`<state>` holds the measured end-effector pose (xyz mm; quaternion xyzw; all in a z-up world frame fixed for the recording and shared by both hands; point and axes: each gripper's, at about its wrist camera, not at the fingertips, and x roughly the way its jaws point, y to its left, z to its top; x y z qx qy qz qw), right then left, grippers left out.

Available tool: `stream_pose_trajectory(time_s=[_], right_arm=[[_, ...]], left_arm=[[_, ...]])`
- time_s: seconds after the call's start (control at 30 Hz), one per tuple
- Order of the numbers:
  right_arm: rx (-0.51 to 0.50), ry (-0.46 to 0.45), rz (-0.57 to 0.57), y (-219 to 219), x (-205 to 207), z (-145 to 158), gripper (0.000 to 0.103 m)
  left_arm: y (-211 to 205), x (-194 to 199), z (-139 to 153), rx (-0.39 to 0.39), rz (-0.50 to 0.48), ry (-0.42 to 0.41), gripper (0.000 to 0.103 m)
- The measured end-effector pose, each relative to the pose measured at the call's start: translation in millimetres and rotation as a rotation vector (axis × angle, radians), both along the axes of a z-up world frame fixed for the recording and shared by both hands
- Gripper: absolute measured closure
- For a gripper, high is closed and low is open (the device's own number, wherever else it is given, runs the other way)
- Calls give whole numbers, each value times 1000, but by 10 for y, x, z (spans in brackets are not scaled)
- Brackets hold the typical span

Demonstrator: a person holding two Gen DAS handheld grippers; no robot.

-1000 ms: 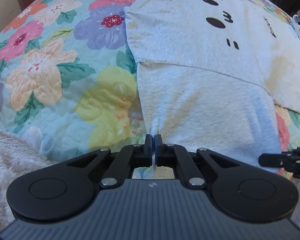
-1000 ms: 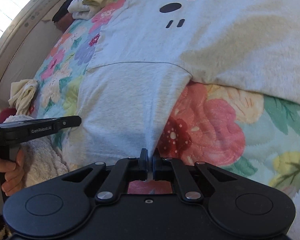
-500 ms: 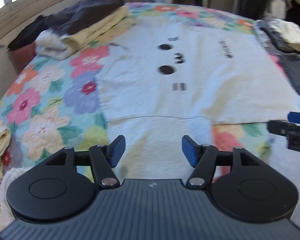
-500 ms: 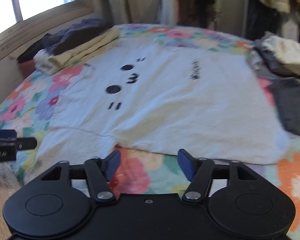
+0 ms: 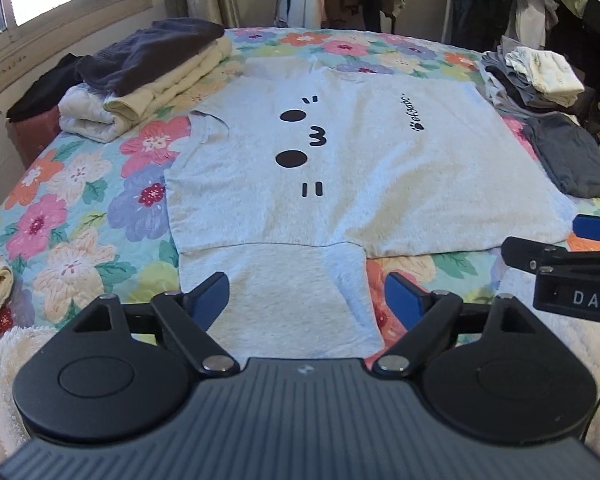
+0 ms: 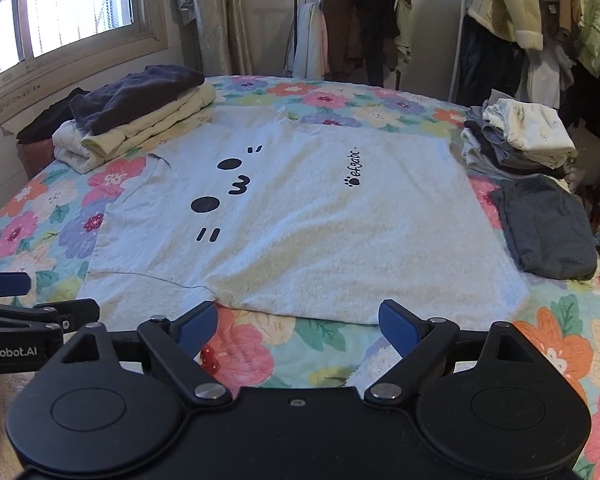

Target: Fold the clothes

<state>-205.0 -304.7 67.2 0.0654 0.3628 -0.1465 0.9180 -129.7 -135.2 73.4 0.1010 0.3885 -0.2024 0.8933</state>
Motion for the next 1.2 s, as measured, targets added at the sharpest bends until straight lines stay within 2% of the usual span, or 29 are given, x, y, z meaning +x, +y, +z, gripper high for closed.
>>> stream_pose_trajectory(time_s=[0.13, 0.27, 0.5, 0.67, 1.2], right_arm=[[-3, -15, -28, -37, -28, 13, 12], [-21, -36, -49, -64, -61, 19, 12], [-34, -91, -74, -167, -78, -67, 12], [-34, -134, -87, -242, -100, -148, 12], [-42, -218, -145, -378, -156, -292, 11]], left_arm=[[-59, -37, 1, 20, -9, -48, 10], [-110, -72, -6, -12, -34, -59, 2], [-190, -77, -43, -27, -33, -37, 0], [-270, 2, -121, 17, -32, 0, 0], [-383, 42, -250, 31, -48, 3, 0]])
